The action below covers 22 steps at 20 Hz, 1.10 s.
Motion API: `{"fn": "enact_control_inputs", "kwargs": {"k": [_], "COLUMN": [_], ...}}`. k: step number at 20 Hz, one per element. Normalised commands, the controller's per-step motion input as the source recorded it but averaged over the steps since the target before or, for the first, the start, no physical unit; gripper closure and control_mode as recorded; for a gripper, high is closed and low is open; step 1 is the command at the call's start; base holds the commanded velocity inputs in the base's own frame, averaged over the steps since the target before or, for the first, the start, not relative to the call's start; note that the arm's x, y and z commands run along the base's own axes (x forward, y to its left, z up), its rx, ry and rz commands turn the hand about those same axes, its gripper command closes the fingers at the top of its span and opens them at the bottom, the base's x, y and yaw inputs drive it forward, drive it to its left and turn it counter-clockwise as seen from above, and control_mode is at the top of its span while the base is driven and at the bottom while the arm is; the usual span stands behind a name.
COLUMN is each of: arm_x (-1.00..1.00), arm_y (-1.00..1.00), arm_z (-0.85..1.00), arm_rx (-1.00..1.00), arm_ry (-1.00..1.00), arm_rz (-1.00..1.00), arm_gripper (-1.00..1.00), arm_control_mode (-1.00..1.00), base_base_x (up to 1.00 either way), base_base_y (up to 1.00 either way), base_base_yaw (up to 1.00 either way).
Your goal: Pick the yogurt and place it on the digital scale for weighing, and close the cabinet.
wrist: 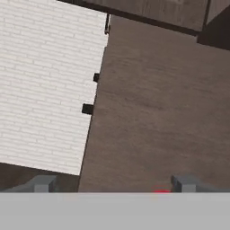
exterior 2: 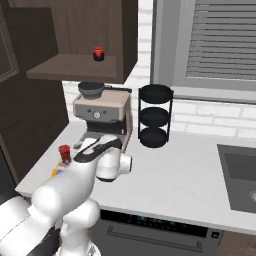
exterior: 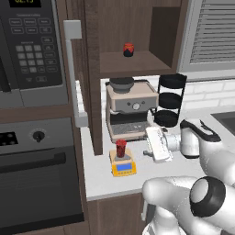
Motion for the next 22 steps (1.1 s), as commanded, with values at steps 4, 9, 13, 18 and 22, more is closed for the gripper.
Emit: {"fn": "enact_control_inputs", "kwargs": {"k": [4, 9, 13, 18, 22], "arm_x": [-0.85, -0.82, -0.60, -0.66, -0.67], "arm_y": [-0.06, -0.01, 0.00, 0.22, 0.44], "arm_z": [1.00, 0.97, 0.97, 0.62, 0.83], "arm_rx": [0.00, 0.00, -0.04, -0.02, -0.04], "arm_ry": [-0.30, -0.13, -0.21, -0.25, -0.40], "arm_rz": [0.04, 0.00, 0.00, 0.00, 0.00], "arm_gripper": [-1.00, -1.00, -1.00, -1.00, -1.00], "arm_control_mode": [-1.00, -1.00, -1.00, -1.00, -1.00], "base_base_x": [0.00, 0.00, 0.00, 0.00, 0.00], "base_base_y": [0.00, 0.00, 0.00, 0.00, 0.00], "base_base_yaw": [0.00, 0.00, 0.00, 0.00, 0.00]}}
